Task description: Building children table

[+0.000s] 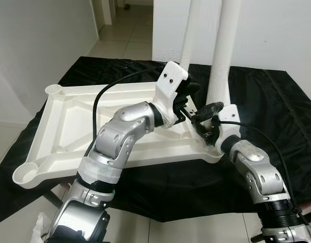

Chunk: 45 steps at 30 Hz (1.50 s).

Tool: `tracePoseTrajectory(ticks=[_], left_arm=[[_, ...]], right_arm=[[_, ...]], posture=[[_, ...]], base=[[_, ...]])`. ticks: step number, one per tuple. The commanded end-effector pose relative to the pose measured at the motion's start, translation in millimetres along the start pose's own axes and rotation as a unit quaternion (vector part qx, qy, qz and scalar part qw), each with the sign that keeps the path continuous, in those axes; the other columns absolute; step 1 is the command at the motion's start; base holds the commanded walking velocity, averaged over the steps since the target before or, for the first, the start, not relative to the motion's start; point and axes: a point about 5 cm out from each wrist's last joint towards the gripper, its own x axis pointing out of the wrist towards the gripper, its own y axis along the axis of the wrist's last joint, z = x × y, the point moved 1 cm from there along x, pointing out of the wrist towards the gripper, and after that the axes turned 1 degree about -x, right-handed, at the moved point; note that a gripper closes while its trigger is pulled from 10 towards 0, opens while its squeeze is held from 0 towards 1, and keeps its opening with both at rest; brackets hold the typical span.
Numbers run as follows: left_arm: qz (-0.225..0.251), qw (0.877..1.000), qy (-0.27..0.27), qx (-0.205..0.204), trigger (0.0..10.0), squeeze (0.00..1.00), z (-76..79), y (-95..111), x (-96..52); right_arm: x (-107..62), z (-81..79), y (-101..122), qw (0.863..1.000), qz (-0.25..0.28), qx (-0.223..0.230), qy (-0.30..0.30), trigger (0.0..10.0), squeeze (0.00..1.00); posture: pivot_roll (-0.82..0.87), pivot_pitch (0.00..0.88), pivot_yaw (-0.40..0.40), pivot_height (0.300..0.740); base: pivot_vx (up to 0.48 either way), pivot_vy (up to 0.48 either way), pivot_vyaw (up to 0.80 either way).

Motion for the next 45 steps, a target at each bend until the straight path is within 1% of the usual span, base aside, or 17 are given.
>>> tracePoseTrajectory(ticks=[1, 4, 12, 13, 15, 20, 21, 22, 23, 25, 26, 30, 39, 40, 41, 42, 45], left_arm=[[0.005, 1.000, -0.008, 0.004, 10.0, 0.00, 0.6, 3, 4.2], [0.005, 1.000, -0.007, 0.002, 10.0, 0.00, -3.1, 5, 8.0], [0.005, 1.000, -0.005, -0.006, 10.0, 0.00, -7.1, 6, 9.1], [0.008, 1.000, -0.007, -0.012, 10.0, 0.00, -8.1, 7, 9.1], [0.037, 0.997, -0.042, -0.059, 10.0, 0.00, -8.2, 17, 4.4], [0.055, 0.993, -0.066, -0.080, 10.0, 0.00, -6.7, 23, 0.5], [0.061, 0.991, -0.075, -0.088, 6.8, 0.00, -6.1, 26, -1.1], [0.072, 0.990, -0.082, -0.092, 6.8, 0.00, -6.2, 29, -2.7], [0.080, 0.988, -0.089, -0.098, 4.7, 0.00, -6.4, 32, -4.4], [0.084, 0.987, -0.093, -0.100, 4.7, 0.00, -6.6, 34, -5.5], [0.088, 0.987, -0.096, -0.098, 0.0, 0.00, -6.7, 35, -6.1], [0.093, 0.985, -0.110, -0.097, 0.0, 0.00, -3.5, 36, -7.6], [0.087, 0.987, -0.102, -0.091, 0.0, 0.00, -2.5, 37, -7.7], [0.082, 0.988, -0.099, -0.086, 4.9, 0.00, -2.2, 37, -6.9], [0.082, 0.988, -0.099, -0.086, 4.9, 0.00, -2.2, 37, -6.9], [0.070, 0.990, -0.086, -0.082, 10.0, 0.00, -4.1, 36, -4.6], [0.051, 0.994, -0.054, -0.075, 10.0, 0.00, -9.0, 34, -0.4]], right_arm=[[-2.1, -7.9, 5, 0.999, 0.007, -0.006, 0.044, 10.0, 0.00], [-8.3, -15.8, 8, 0.995, 0.011, -0.018, 0.101, 10.0, 0.00], [-13.1, -18.0, 7, 0.991, 0.007, -0.026, 0.129, 10.0, 0.00], [-15.5, -19.7, 7, 0.989, 0.004, -0.026, 0.143, 10.0, 0.00], [-24.6, -25.4, 4, 0.982, -0.007, -0.025, 0.185, 10.0, 0.00], [-29.0, -27.6, 2, 0.979, -0.013, -0.024, 0.203, 10.0, 0.00], [-29.6, -27.8, 2, 0.978, -0.014, -0.024, 0.205, 10.0, 0.00], [-30.1, -27.8, 1, 0.978, -0.015, -0.025, 0.207, 10.0, 0.00], [-30.7, -27.8, 1, 0.978, -0.016, -0.025, 0.208, 10.0, 0.00], [-31.0, -27.9, 1, 0.978, -0.016, -0.026, 0.209, 10.0, 0.00], [-31.3, -27.9, 0, 0.977, -0.016, -0.025, 0.210, 10.0, 0.00], [-31.2, -27.4, 0, 0.977, -0.018, -0.025, 0.210, 10.0, 0.00], [-31.6, -27.0, 0, 0.978, -0.018, -0.017, 0.207, 10.0, 0.00], [-31.1, -26.6, 0, 0.979, -0.017, -0.014, 0.204, 10.0, 0.00], [-31.1, -26.6, 0, 0.979, -0.017, -0.014, 0.204, 10.0, 0.00], [-29.8, -25.6, 1, 0.980, -0.014, -0.010, 0.197, 10.0, 0.00], [-27.1, -22.3, 3, 0.983, -0.007, 0.000, 0.181, 10.0, 0.00]], posture=[[-0.01, 0.000, 0.009, 0.740], [-0.02, 0.000, 0.009, 0.740], [-0.02, 0.000, 0.011, 0.740], [-0.02, 0.000, 0.011, 0.740], [-0.02, 0.000, 0.014, 0.740], [-0.02, 0.000, 0.016, 0.740], [-0.02, 0.000, 0.016, 0.740], [-0.02, 0.000, 0.017, 0.740], [-0.02, 0.000, 0.018, 0.740], [-0.02, 0.000, 0.018, 0.740], [-0.02, 0.000, 0.018, 0.740], [-0.02, 0.000, 0.019, 0.740], [-0.02, 0.000, 0.018, 0.740], [-0.02, 0.000, 0.018, 0.740], [-0.02, 0.000, 0.018, 0.740], [-0.02, 0.000, 0.017, 0.740], [-0.02, 0.000, 0.017, 0.740]], base=[[0.000, 0.000, 0.00], [0.000, 0.000, 0.00], [0.000, 0.000, 0.00], [0.000, 0.000, 0.00], [0.000, 0.000, 0.00], [0.000, 0.000, 0.00], [0.000, 0.000, 0.00], [0.000, 0.000, 0.00], [0.000, 0.000, 0.00], [0.000, 0.000, 0.00], [0.000, 0.000, 0.00], [0.000, 0.000, 0.00], [0.000, 0.000, 0.00], [0.000, 0.000, 0.00], [0.000, 0.000, 0.00], [0.000, 0.000, 0.00], [0.000, 0.000, 0.00]])
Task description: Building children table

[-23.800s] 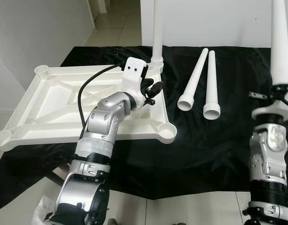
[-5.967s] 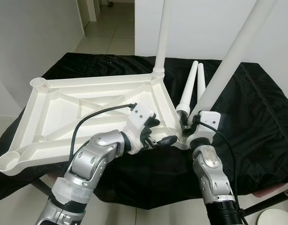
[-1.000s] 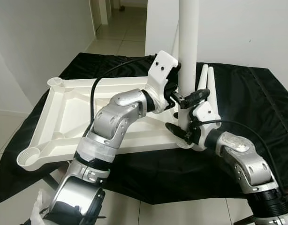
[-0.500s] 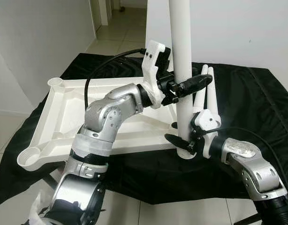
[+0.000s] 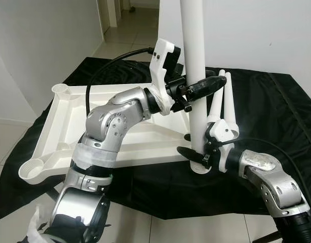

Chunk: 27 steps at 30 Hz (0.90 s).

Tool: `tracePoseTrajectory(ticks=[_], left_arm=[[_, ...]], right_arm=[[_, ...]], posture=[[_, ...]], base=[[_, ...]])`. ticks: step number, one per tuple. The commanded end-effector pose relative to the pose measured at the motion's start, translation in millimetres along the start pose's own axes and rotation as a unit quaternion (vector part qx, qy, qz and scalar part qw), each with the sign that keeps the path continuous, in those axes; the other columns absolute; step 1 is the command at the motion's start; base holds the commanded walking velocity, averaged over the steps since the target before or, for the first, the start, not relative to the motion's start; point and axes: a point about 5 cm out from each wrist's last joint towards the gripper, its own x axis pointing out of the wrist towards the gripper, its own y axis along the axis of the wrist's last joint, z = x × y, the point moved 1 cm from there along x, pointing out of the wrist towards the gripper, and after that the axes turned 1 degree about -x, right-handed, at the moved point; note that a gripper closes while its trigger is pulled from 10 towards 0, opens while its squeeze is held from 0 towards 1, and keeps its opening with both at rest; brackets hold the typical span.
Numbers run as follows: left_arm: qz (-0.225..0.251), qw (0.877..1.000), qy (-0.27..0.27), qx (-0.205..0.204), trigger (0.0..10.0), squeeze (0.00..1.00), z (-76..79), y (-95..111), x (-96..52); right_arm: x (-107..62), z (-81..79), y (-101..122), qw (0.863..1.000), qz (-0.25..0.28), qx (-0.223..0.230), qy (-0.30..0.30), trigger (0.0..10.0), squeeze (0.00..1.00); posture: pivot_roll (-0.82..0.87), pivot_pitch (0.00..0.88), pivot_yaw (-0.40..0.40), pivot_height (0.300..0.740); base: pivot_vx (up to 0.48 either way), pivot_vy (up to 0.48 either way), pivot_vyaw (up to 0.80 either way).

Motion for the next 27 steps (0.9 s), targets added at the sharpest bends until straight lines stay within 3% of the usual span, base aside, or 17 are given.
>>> tracePoseTrajectory(ticks=[1, 2, 6, 8, 12, 13, 18, 19, 24, 25, 27], left_arm=[[-0.015, 0.999, 0.034, 0.014, 10.0, 0.00, -4.6, 2, 2.8], [-0.017, 0.999, 0.047, 0.016, 10.0, 0.00, -7.1, 4, 4.3], [-0.023, 0.995, 0.094, 0.030, 10.0, 0.00, -16.1, 10, 7.4], [-0.031, 0.984, 0.160, 0.070, 10.0, 0.00, -32.5, 21, 8.7], [-0.030, 0.977, 0.202, 0.066, 10.0, 0.00, -45.1, 29, 9.8], [-0.026, 0.974, 0.213, 0.068, 10.0, 0.00, -47.2, 32, 10.3], [0.000, 0.971, 0.229, 0.073, 10.0, 0.00, -46.4, 41, 14.8], [0.004, 0.963, 0.254, 0.087, 10.0, 0.00, -46.1, 44, 18.7], [0.014, 0.960, 0.269, 0.082, 10.0, 0.00, -45.0, 47, 23.9], [0.019, 0.957, 0.277, 0.083, 10.0, 0.00, -41.4, 49, 30.4], [0.019, 0.956, 0.278, 0.086, 10.0, 0.00, -40.1, 50, 32.5]], right_arm=[[-0.9, 5.7, 4, 1.000, 0.010, 0.010, -0.017, 10.0, 0.00], [-0.3, 9.1, 6, 0.999, 0.017, 0.010, -0.030, 10.0, 1.00], [0.9, 16.7, 11, 0.998, 0.032, 0.011, -0.057, 10.0, 1.00], [4.4, 31.7, 17, 0.992, 0.049, 0.003, -0.119, 10.0, 1.00], [8.4, 40.5, 21, 0.986, 0.060, 0.001, -0.158, 10.0, 1.00], [9.7, 42.4, 22, 0.983, 0.063, 0.001, -0.172, 10.0, 0.00], [18.4, 47.2, 26, 0.973, 0.075, 0.001, -0.220, 10.0, 0.00], [26.7, 44.9, 26, 0.968, 0.080, 0.005, -0.237, 10.0, 0.00], [35.3, 41.2, 26, 0.965, 0.084, 0.007, -0.248, 10.0, 0.00], [48.3, 37.9, 28, 0.961, 0.089, 0.011, -0.263, 10.0, 0.00], [52.6, 37.0, 29, 0.959, 0.090, 0.011, -0.268, 10.0, 0.00]], posture=[[-0.02, 0.000, 0.017, 0.740], [-0.02, 0.000, 0.015, 0.740], [-0.02, 0.000, 0.015, 0.740], [-0.02, 0.000, 0.015, 0.740], [-0.02, 0.000, 0.011, 0.740], [-0.02, 0.000, 0.010, 0.740], [-0.03, 0.000, 0.008, 0.740], [-0.02, 0.000, 0.004, 0.740], [-0.02, 0.000, -0.001, 0.740], [-0.01, 0.000, -0.007, 0.740], [-0.01, 0.000, -0.008, 0.740]], base=[[0.000, 0.000, 0.00], [0.000, 0.000, 0.00], [0.000, 0.000, 0.00], [0.000, 0.000, 0.00], [0.000, 0.000, 0.00], [0.000, 0.000, 0.00], [0.000, 0.000, 0.00], [0.000, 0.000, 0.00], [0.000, 0.000, 0.00], [0.000, 0.000, 0.00], [0.000, 0.000, 0.00]])
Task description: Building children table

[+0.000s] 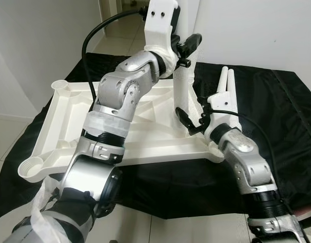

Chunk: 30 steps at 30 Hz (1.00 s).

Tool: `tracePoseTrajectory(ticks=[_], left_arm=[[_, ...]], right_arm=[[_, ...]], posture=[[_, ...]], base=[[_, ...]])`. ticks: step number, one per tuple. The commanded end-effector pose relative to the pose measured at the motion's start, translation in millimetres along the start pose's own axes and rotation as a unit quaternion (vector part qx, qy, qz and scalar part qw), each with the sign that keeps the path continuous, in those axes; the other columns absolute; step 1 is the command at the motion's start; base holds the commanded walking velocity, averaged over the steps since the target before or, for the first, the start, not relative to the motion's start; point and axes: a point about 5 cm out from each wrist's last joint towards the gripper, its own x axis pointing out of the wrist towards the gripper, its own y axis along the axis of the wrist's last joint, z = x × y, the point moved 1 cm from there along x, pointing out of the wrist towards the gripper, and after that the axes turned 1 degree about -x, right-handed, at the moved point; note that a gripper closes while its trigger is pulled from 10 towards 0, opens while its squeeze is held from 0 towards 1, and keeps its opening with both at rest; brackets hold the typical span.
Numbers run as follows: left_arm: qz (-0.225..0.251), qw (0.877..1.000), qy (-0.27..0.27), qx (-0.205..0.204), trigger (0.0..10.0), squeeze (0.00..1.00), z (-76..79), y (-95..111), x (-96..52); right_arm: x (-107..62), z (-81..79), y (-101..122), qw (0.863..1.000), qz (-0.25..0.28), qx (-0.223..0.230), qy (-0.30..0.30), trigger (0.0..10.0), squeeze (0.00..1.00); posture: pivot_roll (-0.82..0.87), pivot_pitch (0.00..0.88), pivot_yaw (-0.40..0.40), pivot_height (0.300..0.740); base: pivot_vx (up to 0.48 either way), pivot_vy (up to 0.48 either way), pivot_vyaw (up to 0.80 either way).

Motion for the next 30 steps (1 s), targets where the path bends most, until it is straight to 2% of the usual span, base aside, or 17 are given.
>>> tracePoseTrajectory(ticks=[1, 5, 9, 12, 20, 21, 22, 23, 24, 26, 28, 30], left_arm=[[0.012, 1.000, -0.004, 0.014, 10.0, 0.00, 8.0, 9, 3.6], [0.014, 1.000, -0.003, 0.011, 10.0, 0.00, 11.6, 9, 5.6], [0.015, 1.000, 0.001, 0.011, 10.0, 0.00, 14.5, 9, 6.9], [0.016, 1.000, 0.003, 0.012, 10.0, 0.00, 16.1, 10, 7.6], [0.018, 1.000, 0.005, 0.011, 10.0, 0.00, 17.4, 10, 8.3], [0.019, 1.000, 0.006, 0.011, 10.0, 0.00, 17.4, 10, 8.4], [0.020, 1.000, 0.006, 0.011, 10.0, 0.00, 17.8, 11, 8.5], [0.020, 1.000, 0.006, 0.011, 10.0, 0.00, 17.8, 11, 8.5], [0.020, 1.000, 0.007, 0.011, 10.0, 0.00, 18.1, 11, 8.7], [0.020, 1.000, 0.007, 0.011, 10.0, 0.00, 18.2, 11, 8.7], [0.020, 1.000, 0.006, 0.012, 10.0, 0.00, 18.7, 11, 8.6], [0.020, 1.000, 0.006, 0.012, 10.0, 0.00, 18.8, 11, 8.6]], right_arm=[[5.8, -2.9, 1, 1.000, 0.002, -0.006, -0.011, 10.0, 0.00], [14.8, -6.3, 1, 1.000, 0.001, -0.005, -0.029, 10.0, 0.00], [24.8, -6.7, 4, 0.998, 0.004, -0.024, -0.053, 10.0, 0.00], [28.6, -5.1, 7, 0.997, 0.007, -0.046, -0.064, 10.0, 0.00], [31.0, -5.1, 8, 0.997, 0.011, -0.045, -0.069, 10.0, 0.00], [31.3, -5.4, 8, 0.997, 0.011, -0.043, -0.068, 8.2, 0.00], [31.3, -5.1, 7, 0.997, 0.011, -0.044, -0.070, 6.9, 0.00], [31.3, -5.1, 7, 0.997, 0.011, -0.044, -0.070, 6.9, 0.00], [31.2, -4.5, 7, 0.996, 0.010, -0.044, -0.072, 7.8, 0.00], [31.2, -4.3, 7, 0.996, 0.010, -0.044, -0.072, 7.8, 0.00], [30.4, -3.7, 4, 0.997, 0.004, -0.037, -0.072, 1.3, 0.00], [30.3, -3.8, 3, 0.997, 0.003, -0.037, -0.072, 1.3, 0.00]], posture=[[-0.01, 0.000, -0.008, 0.740], [-0.01, 0.000, -0.008, 0.740], [-0.01, 0.000, -0.008, 0.740], [0.00, 0.000, -0.014, 0.740], [0.00, 0.000, -0.014, 0.740], [0.00, 0.000, -0.014, 0.740], [0.00, 0.000, -0.017, 0.740], [0.00, 0.000, -0.017, 0.740], [0.00, 0.000, -0.017, 0.740], [0.00, 0.000, -0.017, 0.740], [0.00, 0.000, -0.014, 0.740], [0.00, 0.000, -0.014, 0.740]], base=[[0.000, 0.000, 0.00], [0.000, 0.000, 0.00], [0.000, 0.000, 0.00], [0.000, 0.000, 0.00], [0.000, 0.000, 0.00], [0.000, 0.000, 0.00], [0.000, 0.000, 0.00], [0.000, 0.000, 0.00], [0.000, 0.000, 0.00], [0.000, 0.000, 0.00], [0.000, 0.000, 0.00], [0.000, 0.000, 0.00]])
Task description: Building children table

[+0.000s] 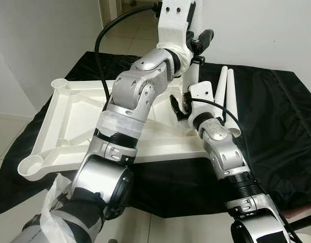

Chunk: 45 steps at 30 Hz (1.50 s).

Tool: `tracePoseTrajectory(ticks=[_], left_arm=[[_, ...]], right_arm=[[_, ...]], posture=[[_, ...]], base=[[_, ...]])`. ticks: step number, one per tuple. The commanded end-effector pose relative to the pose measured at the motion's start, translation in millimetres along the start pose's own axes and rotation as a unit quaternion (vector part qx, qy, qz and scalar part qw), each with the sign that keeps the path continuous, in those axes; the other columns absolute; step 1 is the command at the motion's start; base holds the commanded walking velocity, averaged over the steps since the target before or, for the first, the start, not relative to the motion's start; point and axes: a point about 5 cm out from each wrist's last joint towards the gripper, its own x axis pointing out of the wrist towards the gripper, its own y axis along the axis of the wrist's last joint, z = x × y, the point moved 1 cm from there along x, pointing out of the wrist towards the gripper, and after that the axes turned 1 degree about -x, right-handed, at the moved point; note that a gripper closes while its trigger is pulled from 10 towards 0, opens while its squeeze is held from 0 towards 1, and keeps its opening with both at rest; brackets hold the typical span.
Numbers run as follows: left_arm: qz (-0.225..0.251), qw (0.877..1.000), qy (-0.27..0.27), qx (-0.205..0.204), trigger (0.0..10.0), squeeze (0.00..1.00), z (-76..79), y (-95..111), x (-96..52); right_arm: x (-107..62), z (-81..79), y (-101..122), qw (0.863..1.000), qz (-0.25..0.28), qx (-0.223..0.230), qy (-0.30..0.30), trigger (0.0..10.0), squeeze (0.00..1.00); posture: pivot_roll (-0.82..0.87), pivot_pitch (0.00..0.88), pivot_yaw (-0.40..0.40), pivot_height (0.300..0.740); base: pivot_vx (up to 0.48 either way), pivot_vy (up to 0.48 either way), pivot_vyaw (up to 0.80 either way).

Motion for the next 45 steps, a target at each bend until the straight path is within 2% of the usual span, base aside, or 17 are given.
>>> tracePoseTrajectory(ticks=[1, 11, 12, 13, 15, 16, 18, 25, 26, 32, 38, 45], left_arm=[[0.018, 1.000, -0.003, 0.013, 10.0, 0.00, 6.6, 11, 1.9], [0.020, 0.999, -0.007, 0.030, 10.0, 0.00, 7.2, 12, 2.0], [0.023, 0.999, -0.009, 0.033, 10.0, 0.00, 7.6, 13, 1.9], [0.031, 0.998, -0.013, 0.044, 10.0, 0.00, 8.6, 14, 1.8], [0.037, 0.998, -0.016, 0.052, 10.0, 0.00, 9.3, 16, 1.7], [0.041, 0.998, -0.027, 0.034, 10.0, 1.00, 11.6, 15, 1.9], [0.037, 0.998, -0.045, 0.019, 10.0, 1.00, 15.4, 12, 1.6], [0.038, 0.997, -0.055, 0.035, 10.0, 1.00, 18.4, 12, -0.9], [0.039, 0.997, -0.059, 0.039, 10.0, 0.02, 19.1, 12, -1.7], [0.044, 0.995, -0.078, 0.035, 10.0, 0.00, 21.6, 3, -13.1], [0.025, 0.997, -0.068, 0.029, 10.0, 0.00, 18.0, -13, -21.8], [0.009, 0.998, -0.056, 0.040, 10.0, 0.00, 10.3, -25, -31.4]], right_arm=[[-0.3, 0.3, -4, 1.000, -0.005, 0.004, -0.002, 0.0, 0.00], [0.9, 3.0, -5, 1.000, -0.008, 0.016, -0.016, 0.0, 0.00], [1.0, 2.9, -5, 1.000, -0.008, 0.015, -0.016, 1.8, 0.00], [1.1, 3.0, -5, 1.000, -0.009, 0.015, -0.017, 10.0, 0.00], [1.2, 3.1, -5, 1.000, -0.010, 0.016, -0.017, 10.0, 0.00], [1.3, 2.4, -6, 1.000, -0.012, 0.016, -0.016, 10.0, 0.00], [1.5, 0.6, -6, 1.000, -0.013, 0.018, -0.014, 10.0, 0.00], [1.4, -0.1, -7, 0.999, -0.017, 0.030, -0.016, 10.0, 0.00], [1.4, 0.4, -6, 0.999, -0.016, 0.032, -0.019, 10.0, 0.00], [-2.1, 14.9, -9, 0.996, -0.015, 0.059, -0.060, 10.0, 0.00], [-7.1, 27.2, -11, 0.992, -0.012, 0.075, -0.098, 10.0, 0.00], [-15.3, 39.1, -18, 0.989, -0.016, 0.069, -0.131, 10.0, 0.00]], posture=[[0.00, 0.000, -0.014, 0.740], [0.00, 0.000, -0.011, 0.740], [0.00, 0.000, -0.011, 0.740], [0.00, 0.000, -0.011, 0.740], [0.00, 0.000, -0.011, 0.740], [0.00, 0.000, -0.011, 0.740], [0.00, 0.000, -0.009, 0.740], [0.00, 0.000, -0.008, 0.740], [0.00, 0.000, -0.006, 0.740], [-0.01, 0.000, -0.001, 0.740], [-0.01, 0.000, 0.002, 0.740], [-0.01, 0.005, 0.003, 0.740]], base=[[0.000, 0.000, 0.00], [0.000, 0.000, 0.00], [0.000, 0.000, 0.00], [0.000, 0.000, 0.00], [0.000, 0.000, 0.00], [0.000, 0.000, 0.00], [0.000, 0.000, 0.00], [0.000, 0.000, 0.00], [0.000, 0.000, 0.00], [0.000, 0.000, 0.00], [0.000, 0.000, 0.00], [0.000, 0.000, 0.00]])
